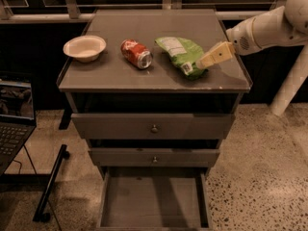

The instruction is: Place green rice chip bag into bottom drawer

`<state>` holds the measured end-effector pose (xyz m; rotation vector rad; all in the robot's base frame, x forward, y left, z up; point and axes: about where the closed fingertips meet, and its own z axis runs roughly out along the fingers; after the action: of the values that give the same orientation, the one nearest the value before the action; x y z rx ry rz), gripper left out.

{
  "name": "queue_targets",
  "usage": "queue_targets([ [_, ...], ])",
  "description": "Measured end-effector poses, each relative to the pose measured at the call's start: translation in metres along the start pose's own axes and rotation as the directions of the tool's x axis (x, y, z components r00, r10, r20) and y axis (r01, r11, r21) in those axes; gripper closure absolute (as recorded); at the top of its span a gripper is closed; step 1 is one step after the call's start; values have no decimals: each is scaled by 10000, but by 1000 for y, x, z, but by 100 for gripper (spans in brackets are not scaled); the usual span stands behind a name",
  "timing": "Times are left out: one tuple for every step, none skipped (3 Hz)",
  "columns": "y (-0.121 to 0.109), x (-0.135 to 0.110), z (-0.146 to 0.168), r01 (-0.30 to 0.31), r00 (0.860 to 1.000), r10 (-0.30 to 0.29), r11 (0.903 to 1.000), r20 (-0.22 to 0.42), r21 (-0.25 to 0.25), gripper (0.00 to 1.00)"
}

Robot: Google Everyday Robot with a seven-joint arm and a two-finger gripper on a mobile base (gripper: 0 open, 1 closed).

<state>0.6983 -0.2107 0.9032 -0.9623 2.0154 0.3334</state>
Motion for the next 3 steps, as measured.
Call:
queue_targets([
  [-3, -8, 27, -184, 9998, 184, 9998, 106, -27, 0],
  [-1, -10, 56, -354, 9994, 353, 9990, -23, -260, 0],
  [2, 0, 79, -663, 9975, 649, 9964, -278, -523, 0],
])
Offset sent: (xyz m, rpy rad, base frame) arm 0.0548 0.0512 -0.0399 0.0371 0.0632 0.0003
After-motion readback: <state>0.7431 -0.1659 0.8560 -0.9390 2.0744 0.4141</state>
